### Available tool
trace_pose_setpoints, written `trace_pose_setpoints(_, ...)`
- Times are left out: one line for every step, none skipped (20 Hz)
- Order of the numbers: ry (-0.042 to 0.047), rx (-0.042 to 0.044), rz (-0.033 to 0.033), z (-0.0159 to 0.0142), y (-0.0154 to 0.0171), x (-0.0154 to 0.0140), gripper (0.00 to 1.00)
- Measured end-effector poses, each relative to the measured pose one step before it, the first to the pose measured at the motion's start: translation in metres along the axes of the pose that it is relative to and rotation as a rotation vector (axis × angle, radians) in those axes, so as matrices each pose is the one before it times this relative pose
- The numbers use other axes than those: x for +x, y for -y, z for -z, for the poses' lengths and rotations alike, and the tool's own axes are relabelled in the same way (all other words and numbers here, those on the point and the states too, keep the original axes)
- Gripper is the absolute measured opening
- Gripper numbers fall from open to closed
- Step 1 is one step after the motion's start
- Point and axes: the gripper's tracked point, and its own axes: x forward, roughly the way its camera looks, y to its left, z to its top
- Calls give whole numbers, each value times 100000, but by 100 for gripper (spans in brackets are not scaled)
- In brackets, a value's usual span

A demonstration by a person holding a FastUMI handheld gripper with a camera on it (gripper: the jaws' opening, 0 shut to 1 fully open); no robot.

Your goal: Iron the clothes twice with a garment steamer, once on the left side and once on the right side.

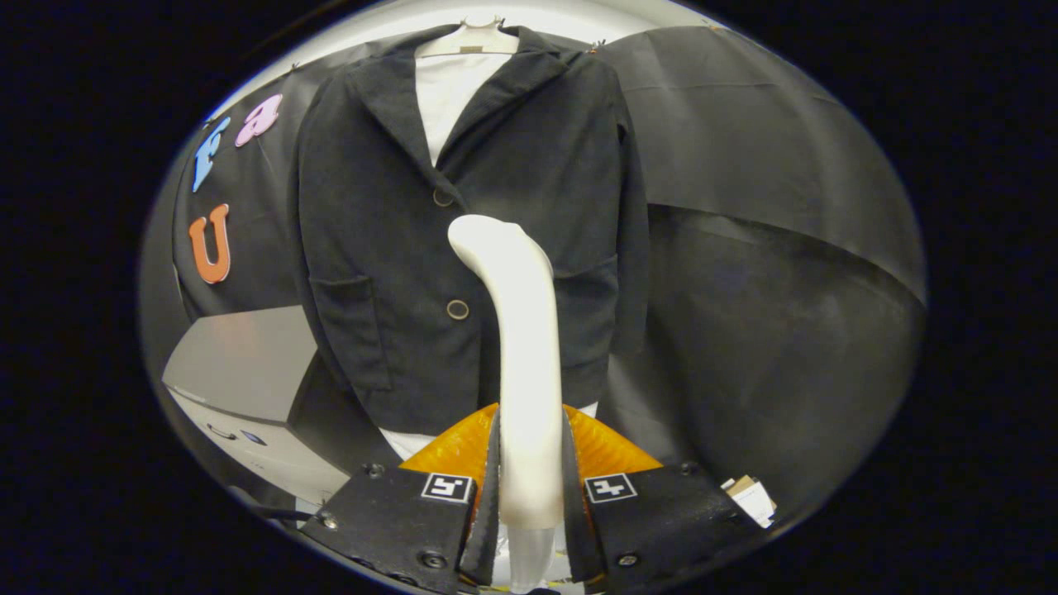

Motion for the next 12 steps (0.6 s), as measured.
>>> trace_pose_setpoints(-761,-135,284,582,93,152,36)
trace_pose_setpoints(-685,115,67,301,24,-3,36)
trace_pose_setpoints(-805,81,107,367,55,254,36)
trace_pose_setpoints(-875,49,-116,413,-8,65,36)
trace_pose_setpoints(-1367,112,-227,575,18,238,36)
trace_pose_setpoints(-1253,54,-158,449,-75,307,36)
trace_pose_setpoints(-606,-432,427,269,115,137,36)
trace_pose_setpoints(-457,-373,457,133,91,74,36)
trace_pose_setpoints(-645,63,-3,342,-13,65,36)
trace_pose_setpoints(-1030,478,-293,439,-121,32,36)
trace_pose_setpoints(-928,270,-154,788,73,339,36)
trace_pose_setpoints(-848,-190,159,519,37,263,36)
